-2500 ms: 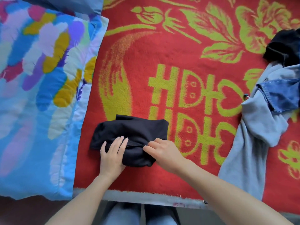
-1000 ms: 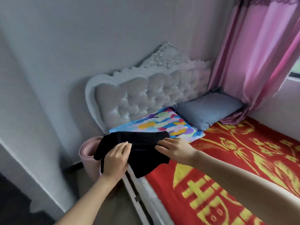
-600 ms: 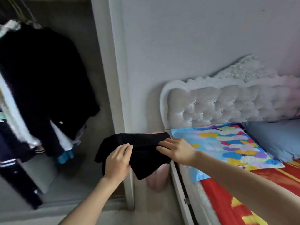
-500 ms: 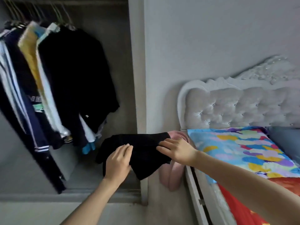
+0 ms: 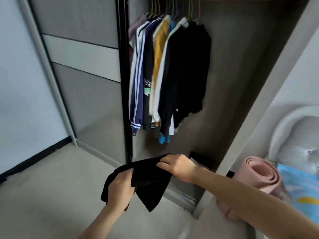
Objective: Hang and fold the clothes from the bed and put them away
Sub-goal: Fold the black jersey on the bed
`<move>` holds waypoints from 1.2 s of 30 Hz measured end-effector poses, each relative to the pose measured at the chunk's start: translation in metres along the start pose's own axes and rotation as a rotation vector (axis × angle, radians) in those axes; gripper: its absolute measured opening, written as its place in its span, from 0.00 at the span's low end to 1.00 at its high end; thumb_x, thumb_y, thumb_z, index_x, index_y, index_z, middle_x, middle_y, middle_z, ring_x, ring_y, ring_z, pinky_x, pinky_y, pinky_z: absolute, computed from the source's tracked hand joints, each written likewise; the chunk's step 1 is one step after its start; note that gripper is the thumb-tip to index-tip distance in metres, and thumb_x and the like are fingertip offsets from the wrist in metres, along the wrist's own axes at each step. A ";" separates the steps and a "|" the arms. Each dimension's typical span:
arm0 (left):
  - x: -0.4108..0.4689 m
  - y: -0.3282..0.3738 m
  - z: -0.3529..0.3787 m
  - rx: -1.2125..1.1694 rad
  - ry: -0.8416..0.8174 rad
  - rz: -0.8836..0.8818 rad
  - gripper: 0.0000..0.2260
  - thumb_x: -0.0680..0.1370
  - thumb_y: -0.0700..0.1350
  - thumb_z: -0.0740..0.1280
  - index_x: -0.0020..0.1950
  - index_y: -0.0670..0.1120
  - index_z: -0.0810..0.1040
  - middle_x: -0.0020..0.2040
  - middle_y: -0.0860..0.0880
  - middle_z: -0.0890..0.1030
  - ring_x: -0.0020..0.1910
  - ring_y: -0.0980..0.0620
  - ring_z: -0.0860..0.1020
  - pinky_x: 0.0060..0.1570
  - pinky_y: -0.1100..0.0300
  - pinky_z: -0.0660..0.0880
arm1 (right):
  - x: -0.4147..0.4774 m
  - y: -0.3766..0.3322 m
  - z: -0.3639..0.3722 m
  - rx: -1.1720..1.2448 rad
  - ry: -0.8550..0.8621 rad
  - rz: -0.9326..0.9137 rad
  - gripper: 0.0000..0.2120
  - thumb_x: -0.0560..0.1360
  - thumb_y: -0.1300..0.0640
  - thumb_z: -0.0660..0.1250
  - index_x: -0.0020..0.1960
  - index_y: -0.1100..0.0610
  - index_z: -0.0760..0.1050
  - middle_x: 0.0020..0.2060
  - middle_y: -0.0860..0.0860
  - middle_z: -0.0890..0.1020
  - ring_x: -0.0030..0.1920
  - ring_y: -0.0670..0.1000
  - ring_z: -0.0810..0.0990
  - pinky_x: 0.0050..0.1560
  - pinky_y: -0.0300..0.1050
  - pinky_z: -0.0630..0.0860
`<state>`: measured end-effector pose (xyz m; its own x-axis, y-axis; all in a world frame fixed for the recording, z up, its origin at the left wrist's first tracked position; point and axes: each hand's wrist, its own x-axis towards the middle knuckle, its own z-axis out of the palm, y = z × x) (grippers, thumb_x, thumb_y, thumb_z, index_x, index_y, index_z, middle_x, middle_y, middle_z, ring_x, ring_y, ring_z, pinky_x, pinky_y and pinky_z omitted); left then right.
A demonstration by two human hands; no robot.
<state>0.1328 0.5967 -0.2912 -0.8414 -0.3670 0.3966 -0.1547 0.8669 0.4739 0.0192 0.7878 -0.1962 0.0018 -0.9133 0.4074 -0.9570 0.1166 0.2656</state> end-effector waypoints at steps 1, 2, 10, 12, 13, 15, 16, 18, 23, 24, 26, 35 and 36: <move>-0.002 -0.004 0.000 -0.023 -0.020 -0.105 0.13 0.65 0.35 0.74 0.48 0.43 0.82 0.41 0.47 0.83 0.42 0.46 0.82 0.38 0.58 0.76 | 0.007 0.000 0.007 0.043 -0.037 0.017 0.14 0.63 0.72 0.71 0.48 0.64 0.82 0.38 0.58 0.82 0.36 0.56 0.82 0.28 0.43 0.77; -0.003 -0.008 0.001 -0.046 -0.042 -0.194 0.12 0.69 0.36 0.70 0.51 0.44 0.81 0.43 0.47 0.83 0.44 0.46 0.81 0.40 0.59 0.74 | 0.015 0.000 0.014 0.084 -0.072 0.031 0.15 0.63 0.72 0.72 0.49 0.64 0.81 0.38 0.59 0.82 0.37 0.57 0.82 0.29 0.45 0.78; 0.023 -0.019 0.012 -0.383 -0.011 -0.549 0.09 0.72 0.36 0.64 0.46 0.48 0.79 0.32 0.57 0.77 0.35 0.52 0.75 0.30 0.71 0.66 | 0.026 0.049 0.051 0.316 -0.133 0.403 0.32 0.72 0.36 0.61 0.65 0.60 0.73 0.56 0.57 0.80 0.55 0.56 0.80 0.51 0.45 0.76; 0.042 -0.016 0.022 -0.387 -0.004 -0.545 0.11 0.71 0.34 0.64 0.46 0.48 0.79 0.33 0.56 0.78 0.36 0.51 0.75 0.30 0.71 0.66 | 0.016 0.060 0.068 0.617 -0.231 0.964 0.29 0.76 0.36 0.53 0.68 0.54 0.67 0.59 0.54 0.77 0.61 0.56 0.75 0.58 0.47 0.72; 0.048 -0.013 0.024 -0.382 -0.006 -0.548 0.12 0.70 0.33 0.63 0.46 0.47 0.79 0.34 0.54 0.79 0.36 0.50 0.75 0.31 0.69 0.65 | 0.013 0.059 0.074 0.795 -0.254 1.276 0.27 0.77 0.37 0.52 0.68 0.54 0.66 0.58 0.55 0.76 0.59 0.57 0.76 0.57 0.49 0.73; 0.070 -0.009 0.035 -0.368 -0.017 -0.524 0.12 0.70 0.32 0.63 0.48 0.46 0.80 0.36 0.50 0.81 0.37 0.49 0.76 0.31 0.67 0.64 | 0.009 0.066 0.093 1.219 -0.296 1.761 0.33 0.76 0.33 0.49 0.70 0.56 0.62 0.60 0.59 0.73 0.55 0.60 0.76 0.52 0.52 0.76; 0.079 -0.006 0.039 -0.359 -0.032 -0.512 0.12 0.70 0.33 0.63 0.48 0.46 0.80 0.37 0.49 0.82 0.38 0.48 0.78 0.33 0.65 0.65 | 0.007 0.071 0.102 1.442 -0.276 1.877 0.38 0.74 0.30 0.49 0.71 0.57 0.61 0.62 0.61 0.73 0.55 0.62 0.76 0.51 0.54 0.76; 0.096 0.002 0.053 -0.355 -0.064 -0.480 0.12 0.71 0.34 0.64 0.49 0.47 0.79 0.37 0.49 0.82 0.39 0.47 0.79 0.35 0.59 0.70 | 0.007 0.086 0.114 1.823 -0.158 1.941 0.42 0.71 0.28 0.51 0.69 0.60 0.66 0.60 0.62 0.76 0.56 0.63 0.77 0.55 0.58 0.75; 0.118 0.014 0.083 -0.085 -0.076 -0.185 0.17 0.65 0.34 0.73 0.52 0.45 0.82 0.43 0.49 0.84 0.44 0.47 0.82 0.38 0.61 0.75 | 0.022 0.119 0.120 1.968 0.095 1.936 0.36 0.67 0.43 0.74 0.69 0.56 0.66 0.53 0.58 0.81 0.49 0.57 0.82 0.41 0.49 0.80; 0.119 0.011 0.092 -0.007 -0.045 -0.055 0.19 0.59 0.33 0.76 0.48 0.42 0.83 0.41 0.48 0.84 0.41 0.48 0.83 0.34 0.62 0.76 | 0.021 0.126 0.124 1.882 0.121 1.913 0.36 0.67 0.52 0.76 0.71 0.54 0.63 0.51 0.56 0.80 0.46 0.56 0.81 0.37 0.47 0.79; 0.121 0.013 0.111 0.115 0.049 0.142 0.14 0.58 0.35 0.71 0.43 0.39 0.84 0.39 0.45 0.84 0.36 0.48 0.83 0.28 0.62 0.77 | 0.018 0.142 0.130 1.661 0.117 1.880 0.38 0.68 0.66 0.73 0.73 0.49 0.60 0.45 0.50 0.76 0.40 0.50 0.77 0.30 0.42 0.75; 0.144 -0.010 0.170 -0.110 -0.682 0.018 0.48 0.69 0.65 0.69 0.77 0.44 0.49 0.77 0.43 0.52 0.76 0.46 0.54 0.70 0.52 0.57 | 0.017 0.197 0.142 1.298 0.003 1.573 0.45 0.68 0.73 0.69 0.76 0.49 0.53 0.66 0.52 0.72 0.62 0.53 0.73 0.63 0.48 0.72; 0.148 -0.011 0.175 -0.248 -0.719 -0.129 0.43 0.74 0.62 0.65 0.77 0.47 0.43 0.78 0.46 0.47 0.77 0.48 0.49 0.72 0.53 0.53 | 0.016 0.202 0.139 1.282 -0.016 1.541 0.45 0.68 0.73 0.69 0.76 0.49 0.54 0.66 0.52 0.72 0.61 0.52 0.74 0.61 0.47 0.73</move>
<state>-0.0805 0.5914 -0.3755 -0.9673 -0.0771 -0.2418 -0.2252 0.7002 0.6775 -0.2147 0.7428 -0.2573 -0.8649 -0.3414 -0.3679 0.2354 0.3714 -0.8981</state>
